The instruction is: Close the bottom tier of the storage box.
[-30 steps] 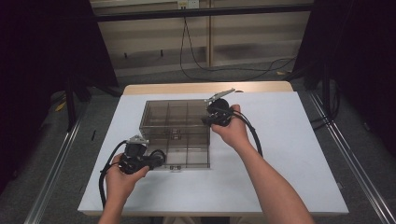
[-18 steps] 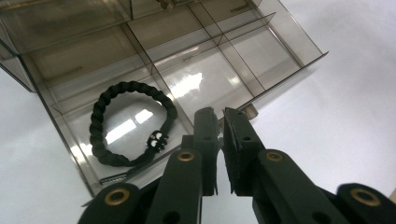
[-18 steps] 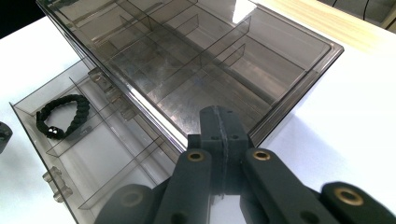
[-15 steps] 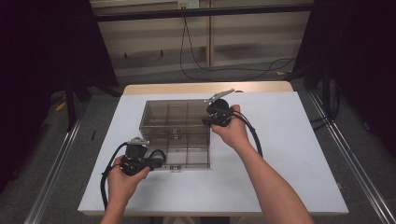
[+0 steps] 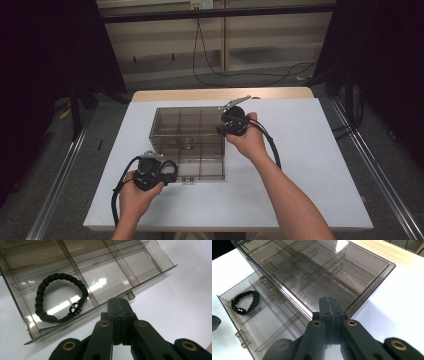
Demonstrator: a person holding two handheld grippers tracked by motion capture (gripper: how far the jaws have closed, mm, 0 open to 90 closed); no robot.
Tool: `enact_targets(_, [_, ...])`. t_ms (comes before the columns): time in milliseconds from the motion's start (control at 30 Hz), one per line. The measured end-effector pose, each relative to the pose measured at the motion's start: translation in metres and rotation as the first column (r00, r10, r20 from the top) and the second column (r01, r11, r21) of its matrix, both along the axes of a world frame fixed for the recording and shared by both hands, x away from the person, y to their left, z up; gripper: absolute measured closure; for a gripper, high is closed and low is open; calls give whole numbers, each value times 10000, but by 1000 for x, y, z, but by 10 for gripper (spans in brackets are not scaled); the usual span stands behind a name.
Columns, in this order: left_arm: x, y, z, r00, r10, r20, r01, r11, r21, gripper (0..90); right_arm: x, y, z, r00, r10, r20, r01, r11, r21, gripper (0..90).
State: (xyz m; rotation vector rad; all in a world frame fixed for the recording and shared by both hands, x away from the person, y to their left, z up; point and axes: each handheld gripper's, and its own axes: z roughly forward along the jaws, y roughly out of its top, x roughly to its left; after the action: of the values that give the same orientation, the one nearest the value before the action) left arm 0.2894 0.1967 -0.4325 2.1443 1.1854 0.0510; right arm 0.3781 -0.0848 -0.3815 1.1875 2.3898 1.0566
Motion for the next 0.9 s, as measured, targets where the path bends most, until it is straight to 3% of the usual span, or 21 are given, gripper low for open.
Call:
enact_targets(400, [-1, -7, -5, 9992, -271, -288, 276, 9995, 142, 900, 0, 0, 0, 10000, -36, 3, 36, 10000, -12, 900])
enact_targets(633, [0, -10, -10, 9994, -67, -336, 68, 10000, 49, 900, 0, 1, 0, 10000, -59, 13, 59, 9999, -84, 900])
enact_targets(900, [2, -14, -11, 9992, -134, -375, 142, 9996, 226, 900, -1, 2, 1, 10000, -92, 29, 93, 9998, -160, 900])
